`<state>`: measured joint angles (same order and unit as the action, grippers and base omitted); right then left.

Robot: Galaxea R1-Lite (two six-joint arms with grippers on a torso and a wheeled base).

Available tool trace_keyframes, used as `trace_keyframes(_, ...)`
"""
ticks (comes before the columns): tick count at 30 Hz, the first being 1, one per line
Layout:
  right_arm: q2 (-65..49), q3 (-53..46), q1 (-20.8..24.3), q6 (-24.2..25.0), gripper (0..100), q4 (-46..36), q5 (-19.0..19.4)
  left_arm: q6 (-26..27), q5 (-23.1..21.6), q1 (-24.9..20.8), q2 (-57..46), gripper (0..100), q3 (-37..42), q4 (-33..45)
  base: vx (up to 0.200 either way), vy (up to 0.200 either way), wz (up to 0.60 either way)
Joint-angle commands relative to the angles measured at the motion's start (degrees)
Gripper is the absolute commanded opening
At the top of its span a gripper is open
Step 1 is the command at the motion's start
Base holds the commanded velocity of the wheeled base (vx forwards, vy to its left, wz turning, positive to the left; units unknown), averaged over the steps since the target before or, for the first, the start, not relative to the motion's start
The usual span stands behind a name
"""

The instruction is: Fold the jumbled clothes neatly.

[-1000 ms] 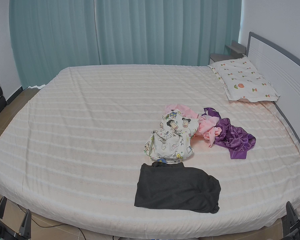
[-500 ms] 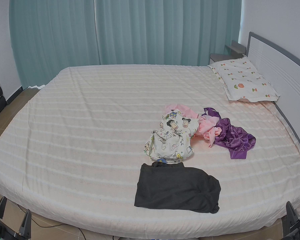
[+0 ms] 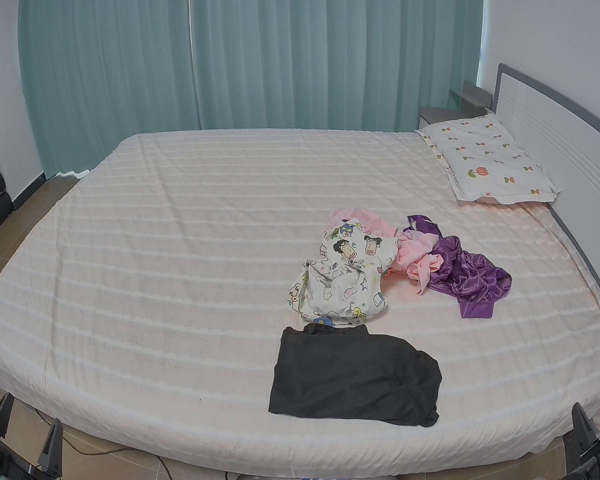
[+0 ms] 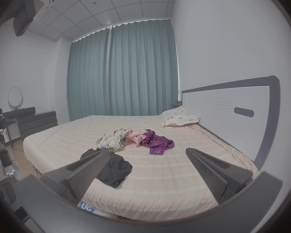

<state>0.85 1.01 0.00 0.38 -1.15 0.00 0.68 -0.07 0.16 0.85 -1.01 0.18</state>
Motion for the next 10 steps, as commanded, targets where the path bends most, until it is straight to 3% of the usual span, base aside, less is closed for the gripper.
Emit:
trace_keyframes(1,-0.77,-0.66,0.00,-0.03,100,0.00,0.00,0.02,-0.01,0.02,-0.59,100,1.01,-0.01,0.000,0.000,0.00)
trace_keyframes(10,-0.77,-0.66,0.00,-0.11,100,0.00,0.00,0.02,-0.01,0.02,-0.59,100,0.92,-0.01,0.000,0.000,0.00)
